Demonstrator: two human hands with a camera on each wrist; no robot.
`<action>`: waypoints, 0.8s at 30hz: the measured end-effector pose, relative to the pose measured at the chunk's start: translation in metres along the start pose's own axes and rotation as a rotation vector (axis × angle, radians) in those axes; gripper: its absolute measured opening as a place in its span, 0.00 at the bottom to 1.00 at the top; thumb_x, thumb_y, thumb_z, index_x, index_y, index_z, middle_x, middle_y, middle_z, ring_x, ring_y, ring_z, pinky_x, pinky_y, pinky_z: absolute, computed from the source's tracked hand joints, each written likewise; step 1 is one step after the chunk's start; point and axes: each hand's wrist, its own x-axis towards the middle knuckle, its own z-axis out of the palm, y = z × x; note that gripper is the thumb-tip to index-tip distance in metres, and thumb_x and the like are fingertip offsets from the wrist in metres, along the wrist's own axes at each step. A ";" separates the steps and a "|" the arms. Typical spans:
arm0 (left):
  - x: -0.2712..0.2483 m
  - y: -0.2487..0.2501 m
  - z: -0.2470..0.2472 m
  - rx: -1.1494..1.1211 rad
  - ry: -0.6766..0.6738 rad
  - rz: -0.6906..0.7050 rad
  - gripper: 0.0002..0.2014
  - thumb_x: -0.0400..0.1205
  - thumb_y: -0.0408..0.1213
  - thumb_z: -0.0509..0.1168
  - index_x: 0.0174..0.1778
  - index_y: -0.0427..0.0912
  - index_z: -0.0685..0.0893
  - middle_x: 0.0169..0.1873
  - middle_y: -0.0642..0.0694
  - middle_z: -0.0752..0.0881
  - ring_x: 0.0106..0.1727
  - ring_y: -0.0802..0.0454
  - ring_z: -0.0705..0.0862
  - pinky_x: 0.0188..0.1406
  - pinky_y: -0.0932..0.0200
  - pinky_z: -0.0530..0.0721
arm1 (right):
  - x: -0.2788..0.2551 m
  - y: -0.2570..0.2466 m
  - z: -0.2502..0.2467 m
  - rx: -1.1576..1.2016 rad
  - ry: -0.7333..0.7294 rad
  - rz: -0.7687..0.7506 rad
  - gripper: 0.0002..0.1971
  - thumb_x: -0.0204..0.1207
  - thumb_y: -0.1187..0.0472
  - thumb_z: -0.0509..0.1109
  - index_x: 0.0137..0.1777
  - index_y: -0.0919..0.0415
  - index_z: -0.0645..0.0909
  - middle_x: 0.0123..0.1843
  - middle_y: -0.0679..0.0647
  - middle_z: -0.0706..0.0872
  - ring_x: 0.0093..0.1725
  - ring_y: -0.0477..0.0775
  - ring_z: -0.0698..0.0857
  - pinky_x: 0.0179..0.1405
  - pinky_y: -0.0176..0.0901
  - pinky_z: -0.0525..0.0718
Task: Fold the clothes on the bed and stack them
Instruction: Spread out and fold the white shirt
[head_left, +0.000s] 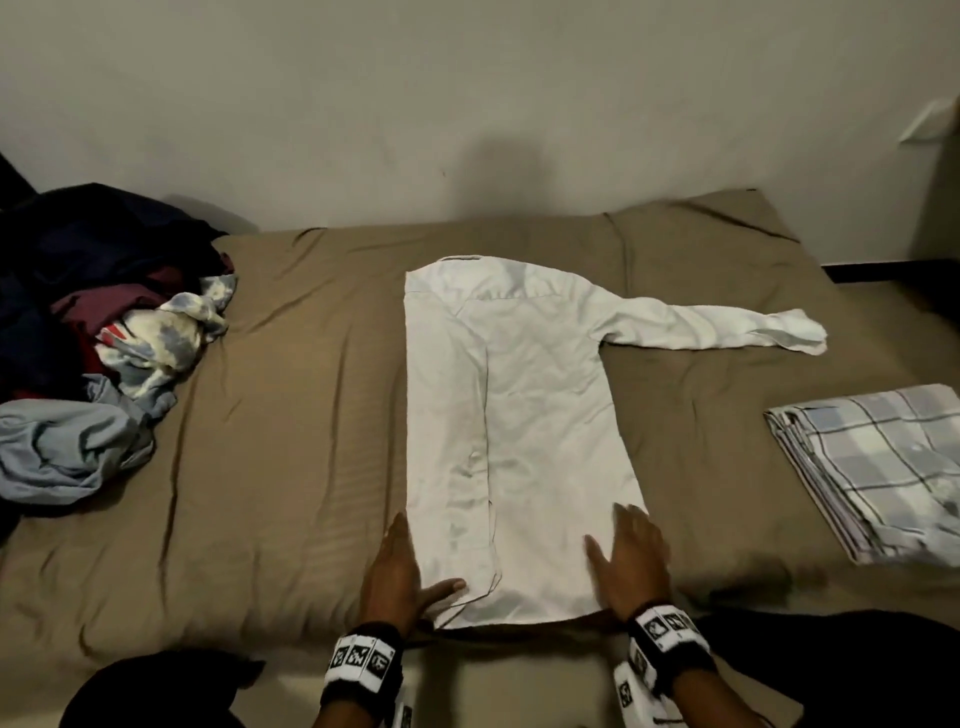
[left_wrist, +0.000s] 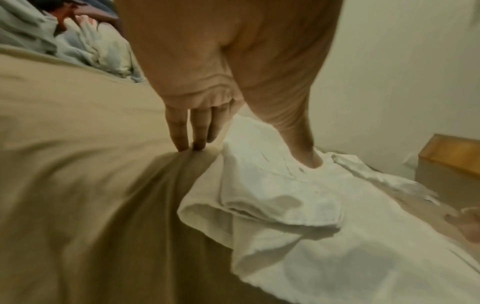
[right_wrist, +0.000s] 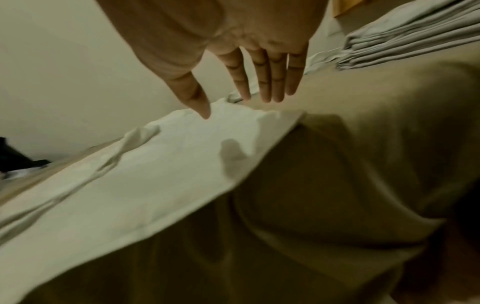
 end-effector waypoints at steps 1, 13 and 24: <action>-0.003 0.003 0.002 -0.051 0.036 -0.039 0.65 0.60 0.68 0.82 0.87 0.40 0.60 0.76 0.41 0.80 0.74 0.39 0.80 0.69 0.50 0.81 | -0.002 0.016 -0.005 0.030 0.078 0.086 0.37 0.75 0.39 0.66 0.76 0.66 0.75 0.75 0.70 0.76 0.73 0.73 0.74 0.71 0.64 0.73; -0.025 0.108 0.009 -0.865 -0.068 -0.168 0.29 0.65 0.54 0.84 0.56 0.40 0.89 0.45 0.37 0.93 0.48 0.41 0.93 0.51 0.44 0.91 | 0.024 0.017 -0.040 0.505 -0.045 0.222 0.13 0.67 0.71 0.78 0.34 0.56 0.78 0.30 0.51 0.82 0.38 0.61 0.83 0.39 0.50 0.80; 0.048 0.154 0.055 -0.353 -0.182 -0.225 0.22 0.71 0.51 0.77 0.23 0.44 0.75 0.17 0.54 0.76 0.31 0.51 0.80 0.34 0.55 0.76 | 0.035 -0.001 -0.029 0.478 -0.313 -0.262 0.18 0.78 0.67 0.66 0.49 0.39 0.88 0.55 0.43 0.92 0.57 0.45 0.88 0.61 0.45 0.85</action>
